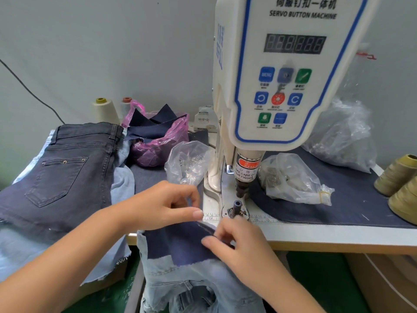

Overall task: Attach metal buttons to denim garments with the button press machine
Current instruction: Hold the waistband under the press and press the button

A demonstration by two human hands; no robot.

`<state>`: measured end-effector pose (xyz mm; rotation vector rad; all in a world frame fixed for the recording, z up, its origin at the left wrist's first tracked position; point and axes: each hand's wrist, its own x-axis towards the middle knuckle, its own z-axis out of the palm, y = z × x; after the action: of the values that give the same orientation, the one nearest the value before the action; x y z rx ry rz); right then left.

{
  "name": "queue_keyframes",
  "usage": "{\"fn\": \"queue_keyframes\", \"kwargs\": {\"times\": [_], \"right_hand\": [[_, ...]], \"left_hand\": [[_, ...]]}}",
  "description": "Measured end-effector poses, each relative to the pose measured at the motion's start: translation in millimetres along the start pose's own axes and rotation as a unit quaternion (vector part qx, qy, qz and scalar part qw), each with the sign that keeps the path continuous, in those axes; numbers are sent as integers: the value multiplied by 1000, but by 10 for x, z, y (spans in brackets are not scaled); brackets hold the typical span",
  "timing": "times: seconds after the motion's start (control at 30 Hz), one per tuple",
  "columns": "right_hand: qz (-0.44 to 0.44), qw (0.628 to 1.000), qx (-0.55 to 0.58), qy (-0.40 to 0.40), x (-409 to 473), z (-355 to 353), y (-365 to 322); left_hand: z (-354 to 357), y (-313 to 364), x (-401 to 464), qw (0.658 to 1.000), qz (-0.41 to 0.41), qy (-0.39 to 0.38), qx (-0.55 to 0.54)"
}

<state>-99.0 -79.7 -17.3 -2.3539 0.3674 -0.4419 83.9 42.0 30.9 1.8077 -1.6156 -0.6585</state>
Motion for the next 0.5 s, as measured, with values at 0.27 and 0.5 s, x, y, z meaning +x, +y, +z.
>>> {"fn": "queue_keyframes", "kwargs": {"times": [0.27, 0.5], "right_hand": [[56, 997, -7, 58, -204, 289, 221], [12, 993, -35, 110, -87, 246, 222]], "left_hand": [[26, 63, 74, 954, -87, -109, 267], [-57, 96, 25, 963, -55, -118, 237]]}}
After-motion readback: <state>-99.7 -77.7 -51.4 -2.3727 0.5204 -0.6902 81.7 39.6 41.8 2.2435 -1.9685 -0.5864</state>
